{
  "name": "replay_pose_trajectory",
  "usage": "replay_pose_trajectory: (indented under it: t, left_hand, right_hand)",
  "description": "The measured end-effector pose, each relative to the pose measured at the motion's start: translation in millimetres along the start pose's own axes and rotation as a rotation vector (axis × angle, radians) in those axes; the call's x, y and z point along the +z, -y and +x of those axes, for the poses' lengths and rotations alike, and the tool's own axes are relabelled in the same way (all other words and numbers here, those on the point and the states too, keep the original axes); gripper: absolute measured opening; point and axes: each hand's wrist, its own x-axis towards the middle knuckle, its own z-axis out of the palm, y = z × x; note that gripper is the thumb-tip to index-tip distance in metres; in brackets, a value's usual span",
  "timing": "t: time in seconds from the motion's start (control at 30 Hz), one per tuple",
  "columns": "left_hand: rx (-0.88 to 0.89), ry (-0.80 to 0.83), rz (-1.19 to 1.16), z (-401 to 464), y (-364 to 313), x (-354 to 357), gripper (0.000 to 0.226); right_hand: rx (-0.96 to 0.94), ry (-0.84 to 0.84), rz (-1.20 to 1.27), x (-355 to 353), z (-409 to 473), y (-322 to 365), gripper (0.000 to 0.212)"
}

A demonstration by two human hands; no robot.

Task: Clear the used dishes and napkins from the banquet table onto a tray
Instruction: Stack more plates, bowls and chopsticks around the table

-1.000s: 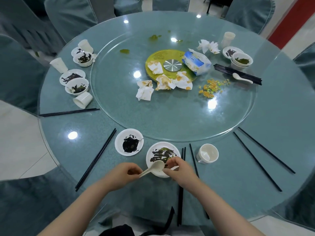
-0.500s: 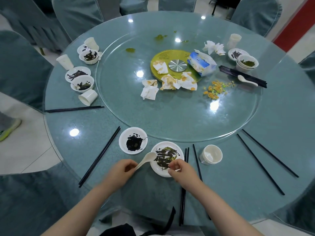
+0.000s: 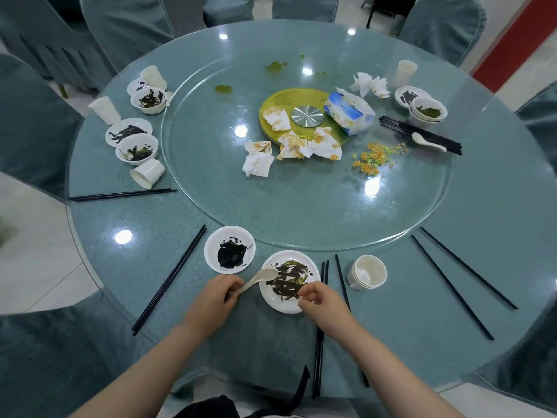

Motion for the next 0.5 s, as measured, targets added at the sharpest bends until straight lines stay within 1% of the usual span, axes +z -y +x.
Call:
replay_pose_trajectory:
  t: [0.13,0.3,0.37,0.5]
  left_hand:
    - [0.176,-0.049,0.136,-1.7,8.5,2.8,0.015]
    - [0.335,-0.005,0.318,-1.3,15.6,6.4,0.011]
    - [0.378,0.022,0.361,-2.5,18.3,8.7,0.009]
    - [0.399,0.030,0.369,-2.7,23.3,10.8,0.007]
  right_hand:
    - [0.008,0.000,-0.013,-0.1,0.0,-0.7,0.011]
    - [0.024,-0.002,-0.037,-0.9,0.7,-3.2,0.011]
    - [0.030,-0.003,-0.034,-0.5,1.6,-4.2,0.011]
    - [0.035,-0.007,-0.032,0.0,2.8,-4.4,0.012]
